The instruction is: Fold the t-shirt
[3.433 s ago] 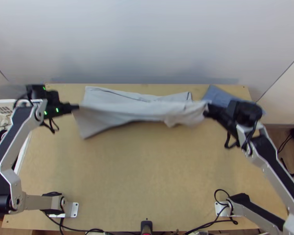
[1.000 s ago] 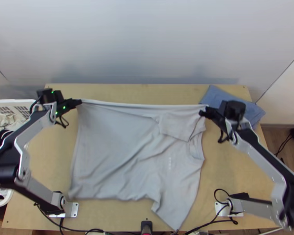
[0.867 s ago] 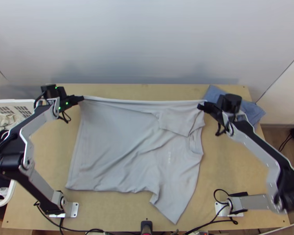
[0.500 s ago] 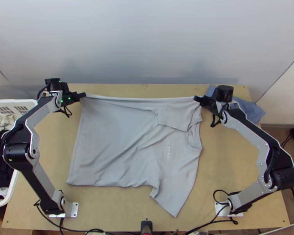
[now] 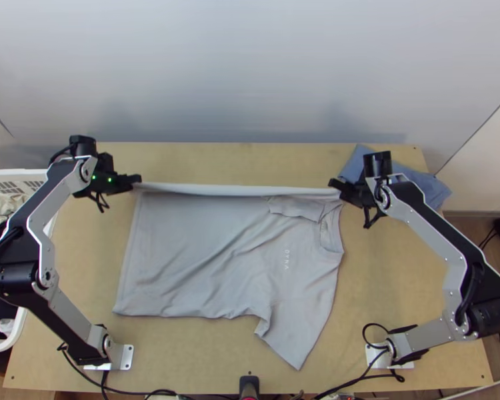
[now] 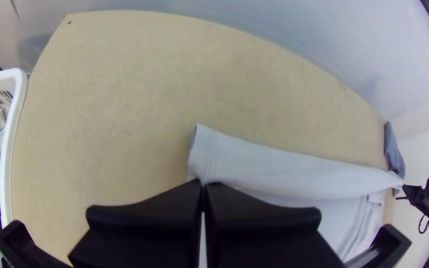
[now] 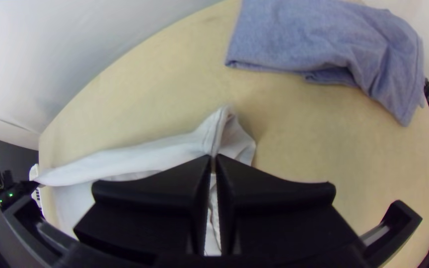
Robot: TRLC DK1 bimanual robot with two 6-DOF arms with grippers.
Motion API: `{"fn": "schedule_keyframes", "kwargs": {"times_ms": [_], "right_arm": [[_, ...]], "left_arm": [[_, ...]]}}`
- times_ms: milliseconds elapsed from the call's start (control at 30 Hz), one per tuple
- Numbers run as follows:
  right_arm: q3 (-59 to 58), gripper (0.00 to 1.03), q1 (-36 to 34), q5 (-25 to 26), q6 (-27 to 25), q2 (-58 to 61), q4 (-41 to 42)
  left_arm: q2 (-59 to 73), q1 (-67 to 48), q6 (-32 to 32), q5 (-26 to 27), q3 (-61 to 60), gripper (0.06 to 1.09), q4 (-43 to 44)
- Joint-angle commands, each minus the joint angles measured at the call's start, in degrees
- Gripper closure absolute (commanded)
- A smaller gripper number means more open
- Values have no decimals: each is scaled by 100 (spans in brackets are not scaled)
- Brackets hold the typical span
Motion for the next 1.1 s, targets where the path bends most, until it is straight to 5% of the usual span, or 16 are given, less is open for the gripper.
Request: {"fn": "schedule_keyframes", "kwargs": {"times_ms": [0,667,700,733,767,800,900,967,1067], "right_arm": [[-504,100,64,-7,27,-337,-324],[-1734,100,635,46,89,-1224,-263],[-1769,100,653,46,54,-1339,-263],[-1813,98,688,55,27,-1462,-227],[-1884,87,697,46,36,-1602,-236],[-1980,69,723,46,80,-1787,-236],[-2367,24,794,46,256,-2437,-219],[-2481,14,864,46,282,-2736,-342],[-2525,9,873,46,502,-3219,-895]], "left_arm": [[-400,120,278,102,-643,105,-223],[-734,217,208,102,-1373,105,59],[-778,217,217,102,-1399,102,41],[-822,208,261,76,-1443,85,-3],[-901,173,428,-3,-1505,63,-108],[-1033,146,577,-91,-1584,52,-179],[-1499,103,876,-188,-1918,37,-223],[-1754,111,1096,-188,-2173,26,-231],[-2009,234,1166,-179,-2366,24,-258]]}}
